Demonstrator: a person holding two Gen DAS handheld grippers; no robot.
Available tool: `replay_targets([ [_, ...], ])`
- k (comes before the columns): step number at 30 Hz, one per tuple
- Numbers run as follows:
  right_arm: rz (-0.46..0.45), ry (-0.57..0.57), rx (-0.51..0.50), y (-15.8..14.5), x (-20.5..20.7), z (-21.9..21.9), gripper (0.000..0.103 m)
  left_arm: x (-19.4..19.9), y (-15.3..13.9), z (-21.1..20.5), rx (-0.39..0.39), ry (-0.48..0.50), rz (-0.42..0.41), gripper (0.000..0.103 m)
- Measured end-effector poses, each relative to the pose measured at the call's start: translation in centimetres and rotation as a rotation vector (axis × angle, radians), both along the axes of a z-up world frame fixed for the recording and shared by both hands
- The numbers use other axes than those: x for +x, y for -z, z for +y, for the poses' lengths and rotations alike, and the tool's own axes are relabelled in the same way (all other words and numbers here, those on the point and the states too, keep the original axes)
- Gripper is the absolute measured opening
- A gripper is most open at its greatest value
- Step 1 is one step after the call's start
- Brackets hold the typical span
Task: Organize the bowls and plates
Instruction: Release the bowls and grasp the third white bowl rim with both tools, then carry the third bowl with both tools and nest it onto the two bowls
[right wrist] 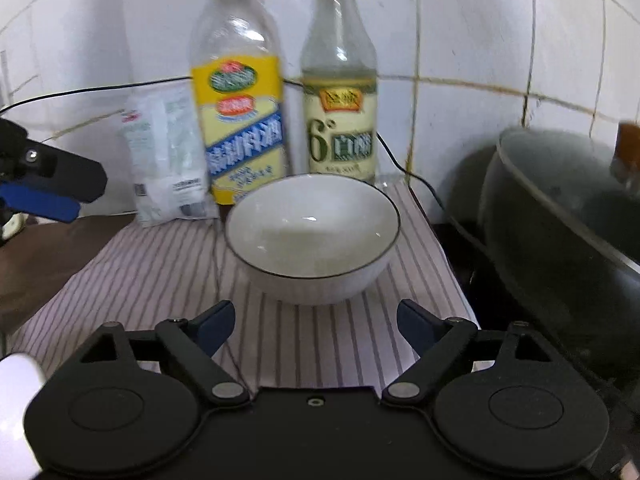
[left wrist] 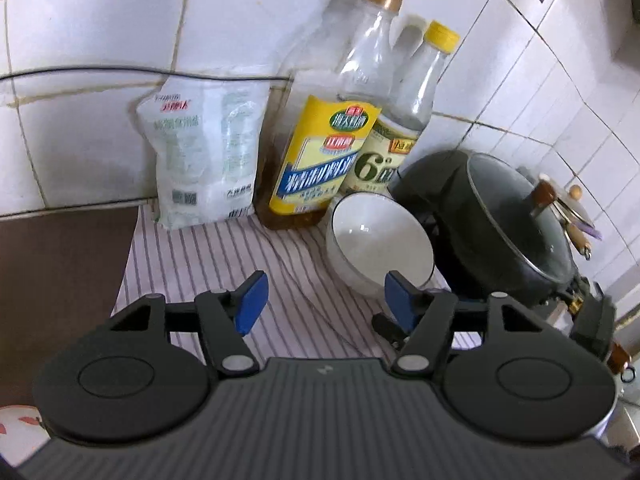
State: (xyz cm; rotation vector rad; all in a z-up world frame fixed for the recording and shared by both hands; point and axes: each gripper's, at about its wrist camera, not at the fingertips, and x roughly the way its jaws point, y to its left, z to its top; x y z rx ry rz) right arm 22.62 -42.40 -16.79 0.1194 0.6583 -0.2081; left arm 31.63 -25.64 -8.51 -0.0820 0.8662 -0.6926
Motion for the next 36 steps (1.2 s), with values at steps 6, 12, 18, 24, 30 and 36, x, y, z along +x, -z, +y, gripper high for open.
replay_targets([
  [6,-0.018,0.006,-0.015,1.4,1.1,0.1,0.092,1.2,0.5,-2.7,0.004,0.025,-0.006,0.069],
  [12,-0.065,-0.019,-0.084,1.8,2.0,0.4,0.095,4.8,3.6,-5.3,0.016,0.056,0.077,0.067],
  [18,-0.075,-0.045,-0.114,2.4,3.3,0.4,0.1,6.8,6.2,-6.9,0.042,0.05,0.177,0.064],
  [24,-0.074,-0.05,-0.103,2.5,3.3,0.3,0.101,6.8,7.4,-7.6,0.061,0.067,0.202,0.035],
  [30,-0.081,-0.078,-0.106,2.3,3.3,0.5,0.101,6.4,7.4,-7.5,0.05,0.084,0.188,0.024],
  [36,-0.103,-0.079,-0.097,1.3,2.3,0.8,0.101,5.6,6.1,-7.1,0.053,0.107,0.166,0.024],
])
